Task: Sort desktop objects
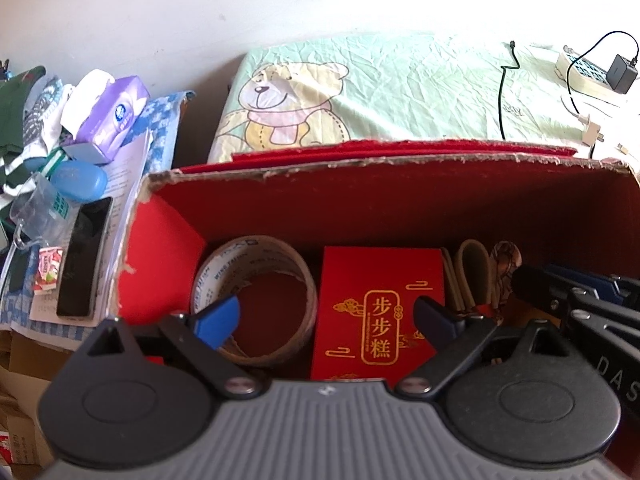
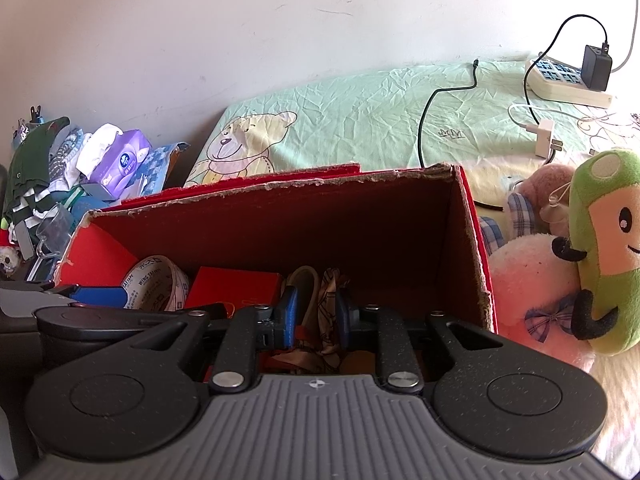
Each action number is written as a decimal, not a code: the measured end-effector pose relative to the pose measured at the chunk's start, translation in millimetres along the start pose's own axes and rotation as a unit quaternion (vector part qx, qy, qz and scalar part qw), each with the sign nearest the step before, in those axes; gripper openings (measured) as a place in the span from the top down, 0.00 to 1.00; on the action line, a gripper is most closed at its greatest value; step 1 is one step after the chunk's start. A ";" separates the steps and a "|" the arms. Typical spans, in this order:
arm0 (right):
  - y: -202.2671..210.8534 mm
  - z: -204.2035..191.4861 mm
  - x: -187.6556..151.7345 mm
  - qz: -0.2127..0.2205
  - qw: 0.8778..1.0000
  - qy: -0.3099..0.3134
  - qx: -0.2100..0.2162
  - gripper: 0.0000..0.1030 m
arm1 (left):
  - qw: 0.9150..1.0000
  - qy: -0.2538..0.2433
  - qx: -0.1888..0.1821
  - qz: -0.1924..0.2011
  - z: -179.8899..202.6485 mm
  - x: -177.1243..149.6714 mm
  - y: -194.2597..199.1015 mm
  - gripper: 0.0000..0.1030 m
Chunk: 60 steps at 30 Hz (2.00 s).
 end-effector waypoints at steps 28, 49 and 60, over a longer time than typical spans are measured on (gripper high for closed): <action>3.2 -0.8 1.4 0.017 1.000 0.012 -0.021 0.78 | 0.998 -0.002 0.029 0.064 1.3 1.3 15.9 0.08; 4.6 0.3 0.5 0.019 1.000 0.003 -0.004 0.80 | 0.999 0.007 0.003 0.053 -0.8 -0.1 14.1 0.08; 5.1 -0.7 1.3 0.014 0.999 0.011 -0.048 0.82 | 0.999 0.010 -0.002 0.053 -1.9 0.6 13.9 0.08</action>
Point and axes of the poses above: each gripper's, at about its wrist camera, not at the fingertips, and y roughly against the way its jaws point, z to its right, x to its top, the point moved 6 cm from there along -y, roughly the way its jaws point, and after that the axes turned 1 degree about x, right-handed, at the moved point
